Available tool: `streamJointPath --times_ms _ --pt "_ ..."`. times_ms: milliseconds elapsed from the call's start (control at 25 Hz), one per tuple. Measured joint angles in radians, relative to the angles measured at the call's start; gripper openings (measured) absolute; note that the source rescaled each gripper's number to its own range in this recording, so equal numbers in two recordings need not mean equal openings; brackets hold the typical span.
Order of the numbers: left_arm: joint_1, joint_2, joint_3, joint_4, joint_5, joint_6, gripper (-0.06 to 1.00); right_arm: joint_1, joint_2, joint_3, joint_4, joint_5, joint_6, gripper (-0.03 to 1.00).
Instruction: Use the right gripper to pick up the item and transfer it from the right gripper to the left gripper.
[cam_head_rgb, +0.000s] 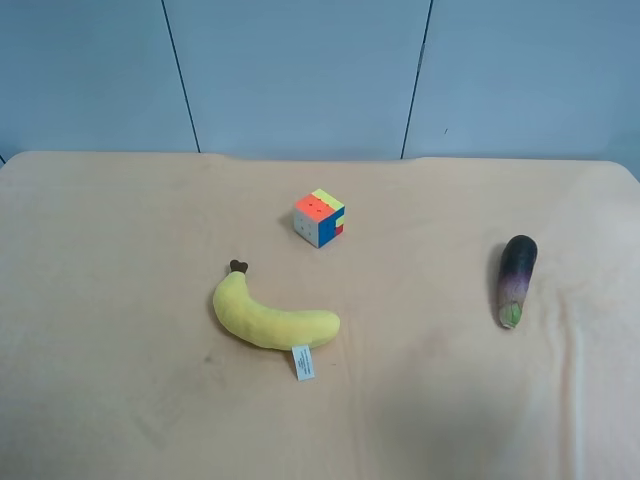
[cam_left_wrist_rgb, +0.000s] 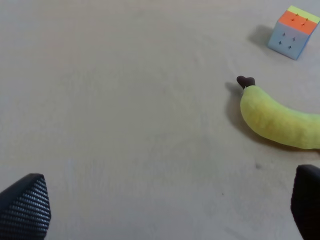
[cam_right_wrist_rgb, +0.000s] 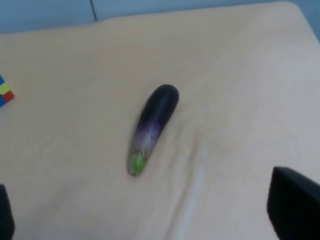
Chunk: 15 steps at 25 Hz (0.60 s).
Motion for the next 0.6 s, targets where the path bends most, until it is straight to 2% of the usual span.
streamJointPath --times_ms 280,600 --pt "0.000 0.000 0.000 0.000 0.000 0.000 0.93 0.000 0.026 0.001 -0.007 0.000 0.013 1.00" --pt "0.000 0.000 0.000 0.000 0.000 0.000 0.93 0.000 0.289 0.001 0.001 -0.003 0.034 1.00"
